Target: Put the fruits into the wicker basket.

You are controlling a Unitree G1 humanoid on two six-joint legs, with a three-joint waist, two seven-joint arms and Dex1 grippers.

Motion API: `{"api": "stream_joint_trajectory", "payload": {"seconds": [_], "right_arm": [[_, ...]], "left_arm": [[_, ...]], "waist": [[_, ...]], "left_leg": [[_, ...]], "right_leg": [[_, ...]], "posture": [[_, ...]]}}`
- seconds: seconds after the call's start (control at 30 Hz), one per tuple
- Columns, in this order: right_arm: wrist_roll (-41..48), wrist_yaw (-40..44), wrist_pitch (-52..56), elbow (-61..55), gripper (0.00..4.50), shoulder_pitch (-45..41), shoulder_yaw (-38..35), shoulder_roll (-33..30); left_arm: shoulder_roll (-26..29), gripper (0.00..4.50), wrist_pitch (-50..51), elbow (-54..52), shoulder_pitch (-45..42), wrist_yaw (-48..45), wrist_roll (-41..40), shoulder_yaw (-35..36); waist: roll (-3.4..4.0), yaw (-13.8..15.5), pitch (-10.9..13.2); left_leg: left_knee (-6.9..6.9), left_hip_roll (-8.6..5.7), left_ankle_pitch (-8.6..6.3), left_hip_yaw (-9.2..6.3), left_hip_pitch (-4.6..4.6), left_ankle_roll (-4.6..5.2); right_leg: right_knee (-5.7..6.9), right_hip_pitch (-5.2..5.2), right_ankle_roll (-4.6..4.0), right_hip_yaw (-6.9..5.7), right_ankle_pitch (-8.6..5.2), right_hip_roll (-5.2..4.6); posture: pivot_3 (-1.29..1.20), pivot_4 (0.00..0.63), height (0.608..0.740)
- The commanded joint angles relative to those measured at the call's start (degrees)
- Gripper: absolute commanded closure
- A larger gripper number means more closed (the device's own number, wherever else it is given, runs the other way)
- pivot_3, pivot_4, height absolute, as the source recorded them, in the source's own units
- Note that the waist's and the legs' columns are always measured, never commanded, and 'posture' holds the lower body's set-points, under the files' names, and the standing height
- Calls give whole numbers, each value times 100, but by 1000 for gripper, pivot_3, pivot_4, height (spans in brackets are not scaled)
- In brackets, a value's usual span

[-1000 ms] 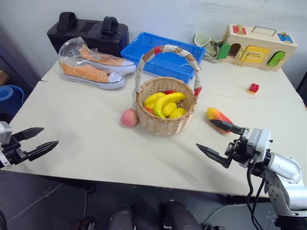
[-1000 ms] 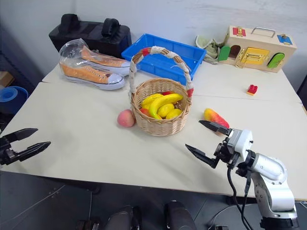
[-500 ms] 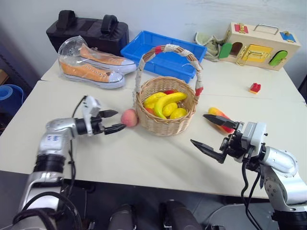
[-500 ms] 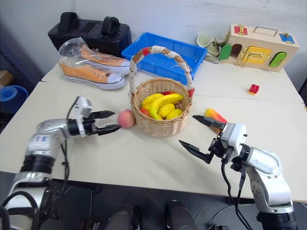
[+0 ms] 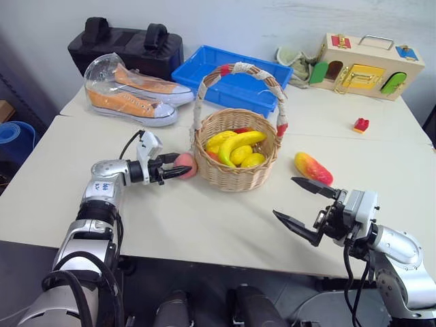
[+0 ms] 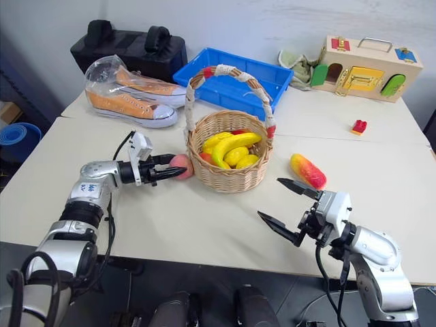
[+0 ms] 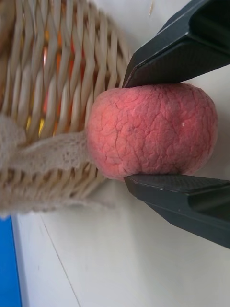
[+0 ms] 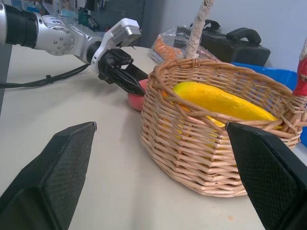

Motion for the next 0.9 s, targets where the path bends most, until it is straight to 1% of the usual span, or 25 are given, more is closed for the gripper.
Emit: {"api": "stream_joint_trajectory", "payload": {"seconds": [0.03, 0.13, 0.17, 0.27, 0.37, 0.43, 0.47, 0.53, 0.57, 0.6, 0.63, 0.67, 0.73, 0.87, 0.9], "right_arm": [[61, -18, -170, -200, 0, 106, -147, 36], [74, -57, -176, -242, 0, 200, -192, 33], [80, -99, -168, -256, 0, 222, -221, 39], [97, -200, -153, -287, 0, 257, -265, 56], [101, -248, -122, -330, 0, 227, -240, 52], [114, -272, -115, -337, 0, 181, -224, 67], [114, -284, -118, -336, 0, 156, -216, 76], [112, -324, -135, -321, 0, 118, -211, 117], [105, -339, -144, -316, 0, 108, -206, 133], [96, -356, -154, -313, 0, 102, -196, 154], [80, -374, -160, -323, 0, 109, -175, 172], [68, -389, -165, -337, 0, 122, -157, 187], [56, -433, -177, -365, 0, 156, -136, 225], [27, -434, -272, -388, 0, 298, -142, 291], [22, -443, -290, -409, 0, 331, -152, 299]], "left_arm": [[577, 2263, 305, -1009, 361, -736, -668, 524], [1148, 2263, 1094, -2321, 693, -1087, -1220, 780], [1189, 2263, 1363, -2760, 705, -995, -1393, 822], [948, 2263, 1870, -3708, 533, -506, -1727, 807], [402, 2263, 1826, -4003, 77, 156, -1233, 251], [-69, 2263, 1839, -3803, -308, 710, -806, -147], [-287, 2263, 1662, -3663, -455, 880, -632, -276], [-600, 2263, 1460, -3356, -677, 1120, -391, -467], [-717, 2263, 1164, -3144, -764, 1211, -223, -541], [-803, 2263, 808, -2910, -837, 1286, -39, -621], [-896, 2263, 388, -2551, -953, 1565, 240, -682], [-984, 2263, 180, -2253, -1047, 1752, 376, -693], [-1123, 2263, 89, -1852, -1159, 1914, 440, -673], [-1256, 2263, 79, -1650, -1157, 1713, 387, -711], [-1251, 1916, 165, -1703, -1166, 1790, 379, -665]], "waist": [[-1, -66, 0], [-5, -85, 3], [-5, -82, 3], [-1, 20, 3], [2, 88, 2], [1, 107, 2], [1, 96, 2], [1, 74, 2], [1, 46, 2], [2, 27, 2], [2, 16, 3], [2, 15, 3], [3, 24, 3], [4, 67, 4], [4, 70, 4]], "left_leg": [[-4, 2, 2, 0, 0, -5], [-6, 10, 10, -10, 0, -20], [-8, 11, 11, -14, 0, -22], [-5, -3, 15, -37, 2, -11], [-2, -19, 7, -57, 19, 6], [-2, -24, 5, -71, 19, 13], [-2, -28, 4, -76, 16, 17], [-4, -30, 1, -75, 12, 22], [-4, -29, 1, -72, 11, 22], [-10, -27, 0, -69, 13, 19], [-13, -27, -3, -71, 17, 14], [-15, -25, -5, -77, 19, 7], [-17, -20, -2, -79, 18, 1], [-12, -20, -1, -80, 11, 0], [-10, -22, -1, -80, 10, 2]], "right_leg": [[4, -3, 0, -1, 0, 1], [12, -8, -2, -9, -1, 7], [13, -6, -3, -10, -1, 7], [6, 14, -4, -9, -2, -1], [-20, 54, -3, -8, -2, -5], [-39, 73, 4, -12, 2, -3], [-48, 77, 8, -12, 5, -3], [-62, 78, 16, -9, 6, -3], [-68, 78, 17, -7, 6, -1], [-73, 77, 17, -1, 6, 3], [-73, 75, 17, 4, 6, 9], [-72, 73, 17, 3, 5, 14], [-68, 65, 17, 3, 5, 18], [-63, 61, 16, 3, 5, 16], [-64, 61, 16, 3, 4, 14]], "posture": [[0, 150, 740], [0, 150, 740], [0, 150, 740], [0, 150, 740], [0, 150, 740], [0, 150, 740], [0, 150, 740], [0, 150, 740], [0, 150, 740], [0, 150, 740], [0, 150, 740], [0, 150, 740], [0, 150, 740], [0, 150, 740], [0, 150, 740]]}}
